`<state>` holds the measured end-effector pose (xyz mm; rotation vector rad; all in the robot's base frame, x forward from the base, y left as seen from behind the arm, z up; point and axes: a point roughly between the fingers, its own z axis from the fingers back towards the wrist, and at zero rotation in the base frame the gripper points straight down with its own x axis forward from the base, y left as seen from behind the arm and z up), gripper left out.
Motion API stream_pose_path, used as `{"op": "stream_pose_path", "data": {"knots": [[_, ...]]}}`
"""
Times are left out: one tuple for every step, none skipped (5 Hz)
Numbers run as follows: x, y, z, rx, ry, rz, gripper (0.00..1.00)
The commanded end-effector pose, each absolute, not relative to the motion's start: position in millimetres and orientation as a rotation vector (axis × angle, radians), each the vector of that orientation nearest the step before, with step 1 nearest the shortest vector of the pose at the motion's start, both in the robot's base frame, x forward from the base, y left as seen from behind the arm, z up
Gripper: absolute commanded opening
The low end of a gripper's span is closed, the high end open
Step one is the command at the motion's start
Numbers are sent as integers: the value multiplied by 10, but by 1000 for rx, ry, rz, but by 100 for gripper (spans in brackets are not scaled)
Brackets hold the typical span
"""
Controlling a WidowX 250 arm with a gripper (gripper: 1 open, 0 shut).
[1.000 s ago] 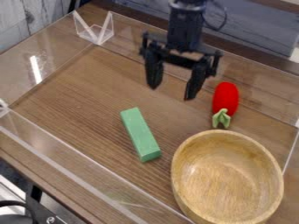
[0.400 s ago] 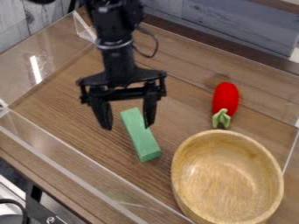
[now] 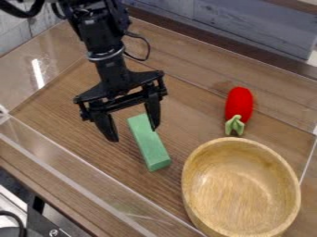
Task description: Put the green block in the brown bowl
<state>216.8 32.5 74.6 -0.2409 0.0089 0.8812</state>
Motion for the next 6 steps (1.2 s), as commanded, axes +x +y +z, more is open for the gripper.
{"op": "stream_pose_path", "data": {"knots": [[2187,339,887,-259,-49,962,100],[2201,235,826,-263,-60,1013,100],[2230,130,765,-262,-71,1058,100],[2264,16,701,-260,-92,1102,100],[2371,-53,597,-252,-109,1096,100],[2496,-51,478,-244,-152,1078,100]]}}
